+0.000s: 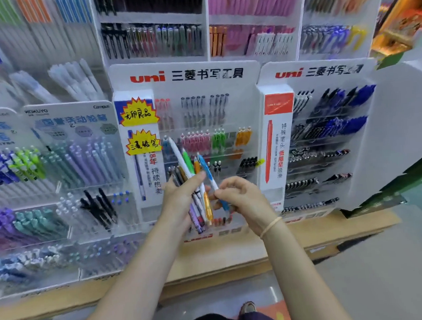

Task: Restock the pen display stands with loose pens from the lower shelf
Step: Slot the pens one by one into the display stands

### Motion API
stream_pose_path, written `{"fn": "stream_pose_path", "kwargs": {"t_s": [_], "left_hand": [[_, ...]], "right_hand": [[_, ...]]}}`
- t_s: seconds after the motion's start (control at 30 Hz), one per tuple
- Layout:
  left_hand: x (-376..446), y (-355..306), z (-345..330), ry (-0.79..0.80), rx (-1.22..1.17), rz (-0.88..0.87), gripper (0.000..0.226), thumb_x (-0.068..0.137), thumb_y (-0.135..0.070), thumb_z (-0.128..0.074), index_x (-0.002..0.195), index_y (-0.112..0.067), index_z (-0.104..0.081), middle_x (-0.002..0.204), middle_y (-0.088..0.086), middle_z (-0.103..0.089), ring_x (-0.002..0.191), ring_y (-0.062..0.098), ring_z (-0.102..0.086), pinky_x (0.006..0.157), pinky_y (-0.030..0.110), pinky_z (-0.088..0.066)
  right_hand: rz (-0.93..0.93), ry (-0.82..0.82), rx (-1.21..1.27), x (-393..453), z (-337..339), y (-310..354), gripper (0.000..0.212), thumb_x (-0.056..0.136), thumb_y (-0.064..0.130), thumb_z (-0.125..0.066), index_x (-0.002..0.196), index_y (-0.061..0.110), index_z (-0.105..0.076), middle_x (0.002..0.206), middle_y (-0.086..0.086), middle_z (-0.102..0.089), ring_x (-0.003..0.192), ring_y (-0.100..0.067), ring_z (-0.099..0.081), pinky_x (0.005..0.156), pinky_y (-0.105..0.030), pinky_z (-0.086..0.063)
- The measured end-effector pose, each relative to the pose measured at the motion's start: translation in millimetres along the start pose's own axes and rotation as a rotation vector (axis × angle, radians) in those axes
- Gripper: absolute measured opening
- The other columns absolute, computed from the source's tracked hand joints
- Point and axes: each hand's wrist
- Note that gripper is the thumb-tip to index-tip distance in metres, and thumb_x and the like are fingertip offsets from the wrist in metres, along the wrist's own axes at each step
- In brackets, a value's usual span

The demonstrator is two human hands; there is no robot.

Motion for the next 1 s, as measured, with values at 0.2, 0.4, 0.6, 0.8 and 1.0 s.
{"fn": "stream_pose_path", "kwargs": {"t_s": [0.2, 0.4, 0.6, 0.8, 1.0], "left_hand": [[10, 2, -46, -0.082, 0.024, -0.03, 0.021, 0.087, -0.01, -0.075, 0.103, -0.007, -0.062, 0.081, 0.015, -0.072, 0.076, 0.03, -0.07, 0.084, 0.055, -0.057], [6, 0, -51, -0.147, 0.0, -0.039, 0.017, 0.089, -0.006, -0.07, 0.101, -0.008, -0.059, 0.066, 0.004, -0.074, 0.061, 0.016, -0.072, 0.063, 0.038, -0.06], [7, -2, -31, -0.064, 0.171, -0.054, 0.027, 0.081, -0.012, -0.079, 0.105, -0.006, -0.07, 0.095, 0.019, -0.076, 0.077, 0.026, -0.072, 0.068, 0.036, -0.061], [8, -14, -1, -0.03, 0.213, -0.065, 0.039, 0.076, -0.015, -0.083, 0.11, -0.004, -0.067, 0.08, 0.007, -0.076, 0.065, 0.021, -0.071, 0.066, 0.032, -0.056], [12, -25, 33, -0.096, 0.178, -0.133, 0.032, 0.08, -0.014, -0.083, 0.107, -0.019, -0.065, 0.088, 0.001, -0.077, 0.071, 0.023, -0.073, 0.073, 0.039, -0.059]], "right_hand": [[-0.002, 0.176, -0.156, 41, 53, 22, 0.017, 0.083, 0.014, -0.079, 0.09, 0.01, -0.064, 0.072, 0.002, -0.069, 0.062, -0.008, -0.061, 0.062, -0.029, -0.046], [0.017, 0.359, -0.116, 68, 61, 33, 0.02, 0.091, 0.022, -0.07, 0.092, 0.002, -0.067, 0.072, 0.0, -0.07, 0.062, -0.013, -0.063, 0.057, -0.022, -0.049], [0.134, 0.344, -0.037, 84, 44, 43, 0.023, 0.099, 0.027, -0.058, 0.114, 0.016, -0.072, 0.079, 0.007, -0.068, 0.07, -0.011, -0.057, 0.058, -0.023, -0.044], [0.117, 0.346, 0.0, 79, 8, 48, 0.019, 0.097, 0.02, -0.062, 0.107, 0.008, -0.073, 0.072, 0.004, -0.064, 0.063, -0.008, -0.053, 0.055, -0.022, -0.038], [0.203, 0.218, -0.041, 77, -20, 51, 0.018, 0.096, 0.016, -0.063, 0.106, 0.005, -0.072, 0.087, 0.002, -0.07, 0.079, -0.013, -0.061, 0.066, -0.027, -0.053]]}}
Point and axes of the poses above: each hand's wrist, its own x-axis towards the middle knuckle, its own z-axis out of the back of the hand, y = z × x
